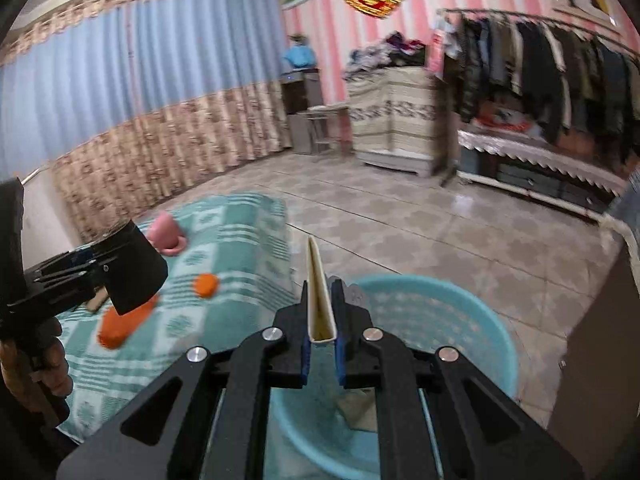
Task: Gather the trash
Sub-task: 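Carry the black cup and paper card over the blue basket, then release the black cup with the left gripper while the right gripper releases the card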
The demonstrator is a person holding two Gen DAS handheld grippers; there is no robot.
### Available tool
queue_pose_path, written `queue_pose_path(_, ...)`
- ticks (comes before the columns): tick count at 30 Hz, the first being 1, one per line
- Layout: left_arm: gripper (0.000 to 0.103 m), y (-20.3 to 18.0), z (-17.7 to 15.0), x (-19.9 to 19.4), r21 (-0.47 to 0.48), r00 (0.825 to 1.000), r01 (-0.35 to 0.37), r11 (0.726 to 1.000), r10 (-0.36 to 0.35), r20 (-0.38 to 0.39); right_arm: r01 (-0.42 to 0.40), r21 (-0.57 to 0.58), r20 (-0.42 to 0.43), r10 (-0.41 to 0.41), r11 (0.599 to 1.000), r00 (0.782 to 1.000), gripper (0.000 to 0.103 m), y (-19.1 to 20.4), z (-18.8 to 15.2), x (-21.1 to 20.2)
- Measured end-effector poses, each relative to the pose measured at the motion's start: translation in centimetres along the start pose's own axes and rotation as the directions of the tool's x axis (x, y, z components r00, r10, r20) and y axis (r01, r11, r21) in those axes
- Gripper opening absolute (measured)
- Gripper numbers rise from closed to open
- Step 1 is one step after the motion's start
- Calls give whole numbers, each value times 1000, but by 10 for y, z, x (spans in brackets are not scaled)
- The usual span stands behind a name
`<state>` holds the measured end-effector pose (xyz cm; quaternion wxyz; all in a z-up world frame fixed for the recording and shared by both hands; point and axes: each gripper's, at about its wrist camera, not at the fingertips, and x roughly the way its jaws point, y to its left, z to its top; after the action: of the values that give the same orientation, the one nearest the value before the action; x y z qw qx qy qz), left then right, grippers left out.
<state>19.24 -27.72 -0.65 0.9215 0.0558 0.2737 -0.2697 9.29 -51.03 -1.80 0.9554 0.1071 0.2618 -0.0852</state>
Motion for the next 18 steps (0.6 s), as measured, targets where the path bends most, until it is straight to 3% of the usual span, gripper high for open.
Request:
queue_pose_path(6,57,-65,0,38,72,993,115,991,-111,-49,56,44,-20,-55,997,998,10,-43,-12,4)
queue_pose_path(10,57,-97,-2,58,114,988,148,982,-141,-69,66,84,-20,-64,994,998,10,-62,-20,3)
queue_pose_path(18,58,-125,-2,95,123,974,211,970,-197,-115,80,114,-51,-75,990,996,10,-78,-36,15)
